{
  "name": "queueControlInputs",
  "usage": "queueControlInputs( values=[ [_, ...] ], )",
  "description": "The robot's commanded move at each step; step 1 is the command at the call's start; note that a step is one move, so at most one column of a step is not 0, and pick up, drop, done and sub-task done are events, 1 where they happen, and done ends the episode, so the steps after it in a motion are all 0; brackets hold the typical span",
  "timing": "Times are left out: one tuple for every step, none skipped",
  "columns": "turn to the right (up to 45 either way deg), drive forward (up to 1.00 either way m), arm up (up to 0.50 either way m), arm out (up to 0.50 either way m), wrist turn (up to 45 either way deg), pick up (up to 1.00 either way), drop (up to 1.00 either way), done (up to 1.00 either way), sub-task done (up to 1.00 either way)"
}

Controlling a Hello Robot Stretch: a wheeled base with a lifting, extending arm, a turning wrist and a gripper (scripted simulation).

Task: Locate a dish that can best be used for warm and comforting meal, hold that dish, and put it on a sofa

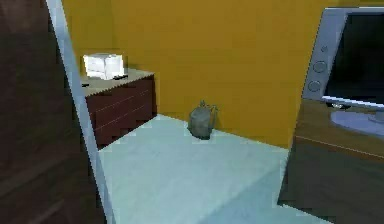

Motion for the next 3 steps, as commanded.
queueControlInputs(
  values=[
    [45.0,0.00,0.00,0.00,0.0,0.00,0.00,0.00,0.00],
    [45.0,0.00,0.00,0.00,0.0,0.00,0.00,0.00,0.00],
    [45.0,0.00,0.00,0.00,0.0,0.00,0.00,0.00,0.00]
  ],
)
